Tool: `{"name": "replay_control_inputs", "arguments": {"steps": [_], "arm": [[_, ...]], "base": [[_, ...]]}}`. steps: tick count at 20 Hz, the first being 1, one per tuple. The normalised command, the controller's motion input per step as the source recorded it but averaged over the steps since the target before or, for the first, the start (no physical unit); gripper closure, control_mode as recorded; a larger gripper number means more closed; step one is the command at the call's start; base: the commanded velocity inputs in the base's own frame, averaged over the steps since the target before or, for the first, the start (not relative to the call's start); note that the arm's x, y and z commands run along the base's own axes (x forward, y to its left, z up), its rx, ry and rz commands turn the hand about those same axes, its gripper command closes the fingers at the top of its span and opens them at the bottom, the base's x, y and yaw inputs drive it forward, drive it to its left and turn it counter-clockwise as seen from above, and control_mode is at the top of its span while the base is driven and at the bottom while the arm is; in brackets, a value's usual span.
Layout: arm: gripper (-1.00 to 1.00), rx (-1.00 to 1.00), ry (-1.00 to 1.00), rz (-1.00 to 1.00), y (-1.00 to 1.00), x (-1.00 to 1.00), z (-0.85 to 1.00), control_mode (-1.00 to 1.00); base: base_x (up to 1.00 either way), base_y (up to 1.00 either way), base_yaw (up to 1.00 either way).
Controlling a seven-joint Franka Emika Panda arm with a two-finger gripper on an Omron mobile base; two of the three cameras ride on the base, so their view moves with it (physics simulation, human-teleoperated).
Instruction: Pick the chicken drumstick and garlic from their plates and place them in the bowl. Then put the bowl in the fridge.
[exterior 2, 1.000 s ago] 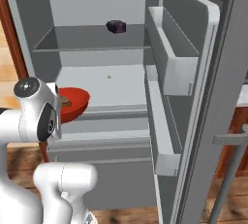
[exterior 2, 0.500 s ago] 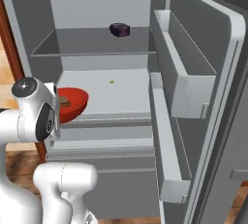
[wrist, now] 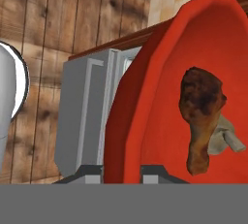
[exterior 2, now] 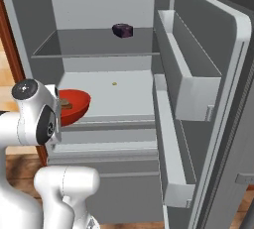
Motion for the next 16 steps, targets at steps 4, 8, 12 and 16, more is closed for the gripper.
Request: {"name": "replay_control_inputs", "arguments": {"steps": [4, 8, 12, 16], "arm": [[1.0, 0.0, 0.0, 0.0, 0.0, 0.0, 0.0, 1.0], [1.0, 0.0, 0.0, 0.0, 0.0, 0.0, 0.0, -1.0], [1.0, 0.0, 0.0, 0.0, 0.0, 0.0, 0.0, -1.0], [1.0, 0.0, 0.0, 0.0, 0.0, 0.01, 0.0, -1.0]], "base": [[0.0, 0.0, 0.0], [0.0, 0.0, 0.0], [0.0, 0.0, 0.0], [0.0, 0.0, 0.0]]}}
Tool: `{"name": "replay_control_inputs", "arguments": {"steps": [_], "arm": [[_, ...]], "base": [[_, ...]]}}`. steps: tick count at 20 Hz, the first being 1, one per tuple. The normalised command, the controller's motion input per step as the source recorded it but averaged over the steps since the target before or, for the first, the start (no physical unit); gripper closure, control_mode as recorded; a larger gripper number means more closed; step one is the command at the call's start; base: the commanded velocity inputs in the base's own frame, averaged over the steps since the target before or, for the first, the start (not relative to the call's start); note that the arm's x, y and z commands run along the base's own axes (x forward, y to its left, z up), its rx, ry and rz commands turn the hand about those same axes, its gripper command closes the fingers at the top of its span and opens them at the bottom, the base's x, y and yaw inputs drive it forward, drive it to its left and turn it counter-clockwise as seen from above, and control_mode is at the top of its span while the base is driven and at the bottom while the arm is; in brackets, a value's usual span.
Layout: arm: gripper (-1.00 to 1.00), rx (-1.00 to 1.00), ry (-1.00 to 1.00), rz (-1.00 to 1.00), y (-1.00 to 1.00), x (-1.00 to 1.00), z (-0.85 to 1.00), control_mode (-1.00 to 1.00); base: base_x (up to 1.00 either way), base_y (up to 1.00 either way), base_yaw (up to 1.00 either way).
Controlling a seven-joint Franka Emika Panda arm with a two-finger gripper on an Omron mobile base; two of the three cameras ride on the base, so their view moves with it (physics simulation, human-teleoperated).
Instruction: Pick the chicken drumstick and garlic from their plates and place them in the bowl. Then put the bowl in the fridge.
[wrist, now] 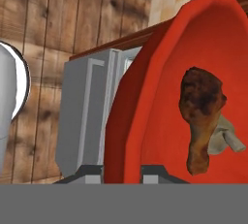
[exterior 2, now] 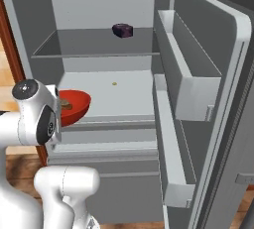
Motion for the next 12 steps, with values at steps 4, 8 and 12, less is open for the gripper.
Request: {"name": "replay_control_inputs", "arguments": {"steps": [4, 8, 12], "arm": [[1.0, 0.01, -0.01, -0.01, 0.0, 0.27, -0.02, -1.0], [1.0, 0.09, -0.09, 0.0, 0.0, 0.35, 0.0, -1.0], [1.0, 0.15, -0.04, 0.0, 0.0, 0.41, 0.0, -1.0]], "base": [[0.0, 0.0, 0.0], [0.0, 0.0, 0.0], [0.0, 0.0, 0.0]]}}
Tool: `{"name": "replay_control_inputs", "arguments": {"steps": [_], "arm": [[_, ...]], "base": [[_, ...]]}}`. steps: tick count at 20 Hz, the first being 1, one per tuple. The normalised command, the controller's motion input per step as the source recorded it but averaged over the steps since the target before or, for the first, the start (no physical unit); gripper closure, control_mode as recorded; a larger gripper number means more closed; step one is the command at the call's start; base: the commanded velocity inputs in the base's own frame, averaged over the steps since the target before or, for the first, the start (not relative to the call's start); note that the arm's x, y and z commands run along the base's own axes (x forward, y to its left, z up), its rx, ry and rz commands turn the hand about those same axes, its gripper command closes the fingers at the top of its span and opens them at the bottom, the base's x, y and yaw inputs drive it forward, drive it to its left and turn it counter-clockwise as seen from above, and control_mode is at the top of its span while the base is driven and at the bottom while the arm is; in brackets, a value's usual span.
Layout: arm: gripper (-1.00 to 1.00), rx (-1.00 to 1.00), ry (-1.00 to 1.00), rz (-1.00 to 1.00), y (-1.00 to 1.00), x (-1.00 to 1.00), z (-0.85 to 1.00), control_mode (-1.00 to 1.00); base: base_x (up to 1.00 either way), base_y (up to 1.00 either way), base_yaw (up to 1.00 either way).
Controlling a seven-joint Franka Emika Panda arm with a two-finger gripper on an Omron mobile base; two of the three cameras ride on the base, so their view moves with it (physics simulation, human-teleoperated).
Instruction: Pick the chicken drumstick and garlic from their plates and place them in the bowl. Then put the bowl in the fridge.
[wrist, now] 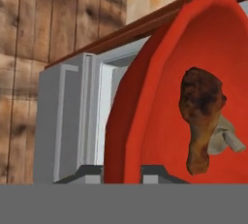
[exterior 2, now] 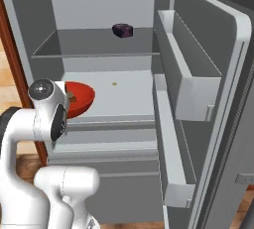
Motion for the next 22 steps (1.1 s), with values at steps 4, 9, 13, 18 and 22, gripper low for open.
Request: {"name": "replay_control_inputs", "arguments": {"steps": [4, 9, 13, 18, 22], "arm": [[1.0, 0.04, 0.0, 0.0, 0.06, 0.54, -0.09, -1.0], [1.0, 0.0, -0.04, -0.01, 0.16, 0.59, -0.21, -1.0], [1.0, 0.0, 0.0, 0.0, 0.09, 0.64, -0.13, -1.0], [1.0, -0.04, -0.02, 0.01, 0.11, 0.5, -0.21, -1.0], [1.0, -0.03, 0.0, 0.0, 0.08, 0.64, -0.1, -1.0]], "base": [[0.0, 0.0, 0.0], [0.0, 0.0, 0.0], [0.0, 0.0, 0.0], [0.0, 0.0, 0.0], [0.0, 0.0, 0.0]]}}
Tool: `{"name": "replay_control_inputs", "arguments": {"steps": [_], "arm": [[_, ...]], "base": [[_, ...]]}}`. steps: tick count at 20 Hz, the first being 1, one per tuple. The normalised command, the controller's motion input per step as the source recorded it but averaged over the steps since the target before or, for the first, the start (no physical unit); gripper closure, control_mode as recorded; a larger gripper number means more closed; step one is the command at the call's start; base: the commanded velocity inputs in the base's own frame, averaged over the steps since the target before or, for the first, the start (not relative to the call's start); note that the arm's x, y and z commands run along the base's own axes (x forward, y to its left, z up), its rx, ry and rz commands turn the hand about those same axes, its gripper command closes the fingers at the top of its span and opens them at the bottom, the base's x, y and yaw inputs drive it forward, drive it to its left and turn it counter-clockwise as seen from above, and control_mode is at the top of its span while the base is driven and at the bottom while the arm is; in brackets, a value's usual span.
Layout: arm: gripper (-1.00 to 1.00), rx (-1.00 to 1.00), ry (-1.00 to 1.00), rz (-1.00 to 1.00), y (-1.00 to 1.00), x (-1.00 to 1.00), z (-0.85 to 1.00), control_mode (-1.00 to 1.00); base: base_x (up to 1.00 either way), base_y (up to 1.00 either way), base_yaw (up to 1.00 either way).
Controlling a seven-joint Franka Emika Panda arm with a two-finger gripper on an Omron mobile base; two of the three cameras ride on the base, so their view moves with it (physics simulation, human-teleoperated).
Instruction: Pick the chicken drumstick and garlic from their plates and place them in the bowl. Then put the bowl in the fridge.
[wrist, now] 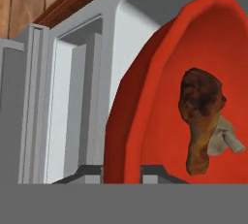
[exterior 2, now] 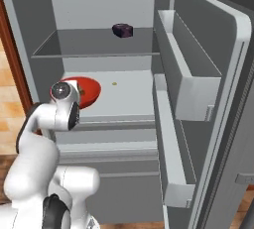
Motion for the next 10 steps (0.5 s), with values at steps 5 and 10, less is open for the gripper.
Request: {"name": "replay_control_inputs", "arguments": {"steps": [5, 10], "arm": [[1.0, -0.03, 0.02, 0.02, 0.06, 0.59, -0.09, -1.0], [1.0, -0.13, 0.09, 0.04, 0.18, 0.36, -0.23, -1.0]], "base": [[0.0, 0.0, 0.0], [0.0, 0.0, 0.0]]}}
